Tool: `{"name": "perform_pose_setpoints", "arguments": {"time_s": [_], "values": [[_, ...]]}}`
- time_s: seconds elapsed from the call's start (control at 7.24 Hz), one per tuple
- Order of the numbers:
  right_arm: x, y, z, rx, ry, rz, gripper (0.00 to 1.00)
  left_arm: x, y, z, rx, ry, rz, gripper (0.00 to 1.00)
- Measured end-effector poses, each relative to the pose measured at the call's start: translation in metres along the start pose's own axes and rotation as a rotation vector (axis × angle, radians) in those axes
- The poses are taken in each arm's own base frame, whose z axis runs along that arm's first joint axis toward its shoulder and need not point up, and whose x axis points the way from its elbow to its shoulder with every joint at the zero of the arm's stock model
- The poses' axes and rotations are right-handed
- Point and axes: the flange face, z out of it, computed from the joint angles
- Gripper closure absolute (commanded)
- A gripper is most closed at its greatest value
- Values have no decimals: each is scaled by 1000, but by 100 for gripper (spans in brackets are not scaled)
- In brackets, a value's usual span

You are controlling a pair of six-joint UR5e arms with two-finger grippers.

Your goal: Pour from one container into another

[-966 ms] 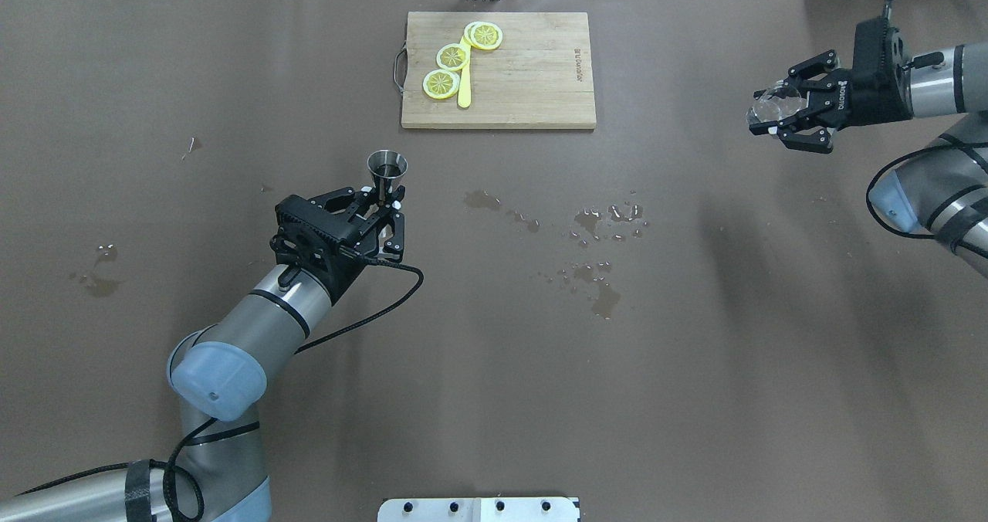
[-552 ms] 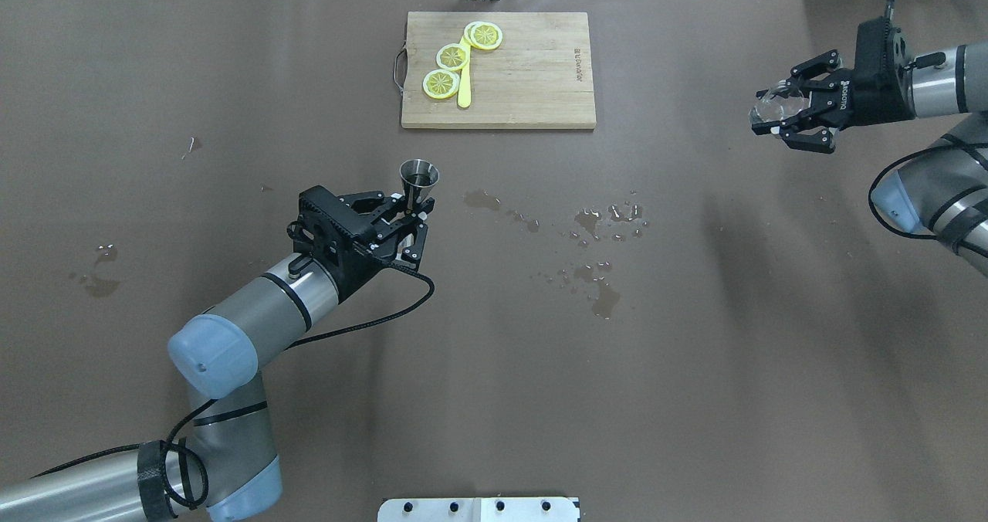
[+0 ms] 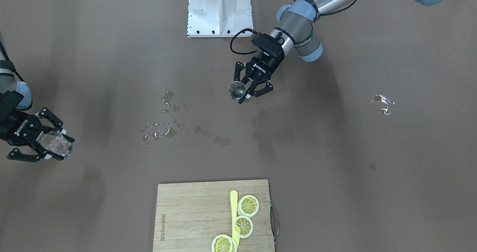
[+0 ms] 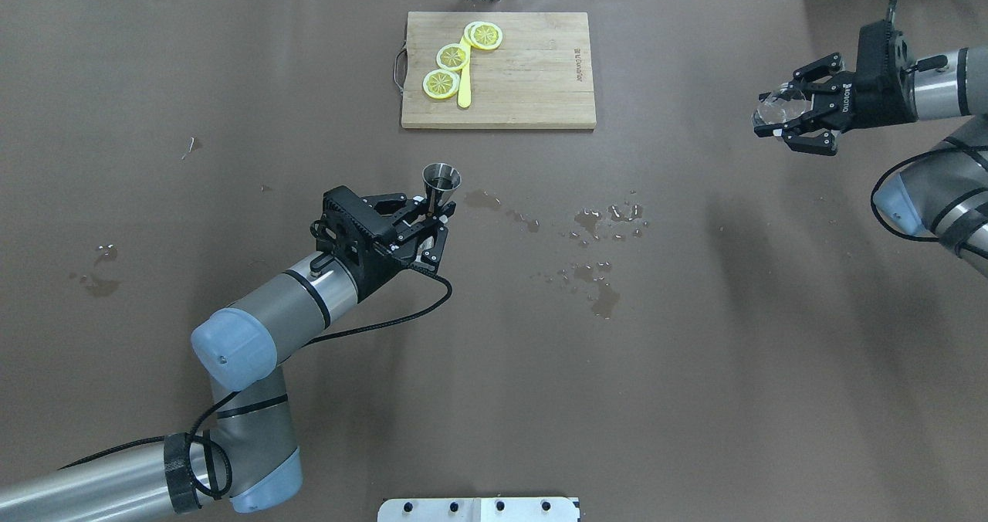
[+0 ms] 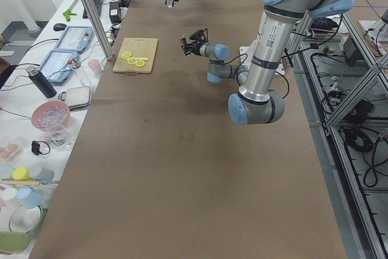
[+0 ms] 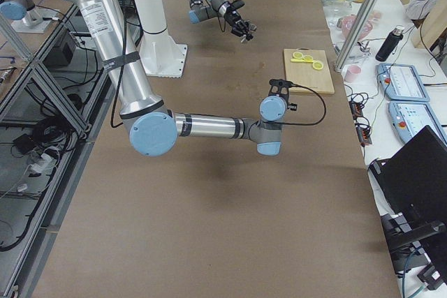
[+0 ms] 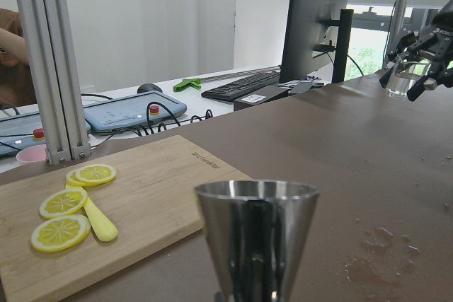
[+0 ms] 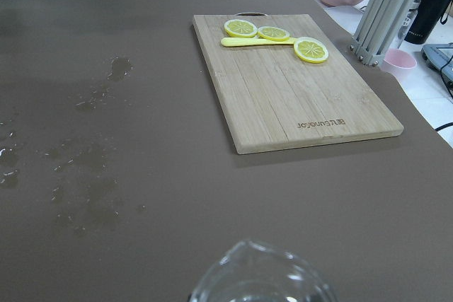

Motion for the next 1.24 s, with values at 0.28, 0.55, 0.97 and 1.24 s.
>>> {"name": "perform_pose_setpoints", "arguments": {"time_s": [0.28, 0.55, 0.97, 1.24], "values": [[-2, 7, -3, -5, 7, 6, 100, 3, -4, 2, 8, 13, 37, 100], [-1, 6, -4, -4, 14, 4, 100, 8, -7, 2, 12, 35, 73, 100], [-2, -30, -4, -7, 14, 10, 100, 17, -15, -1, 49, 93, 88, 100], [-6, -69, -2, -27, 5, 31, 100, 20, -17, 4, 60, 98, 125, 100]]}}
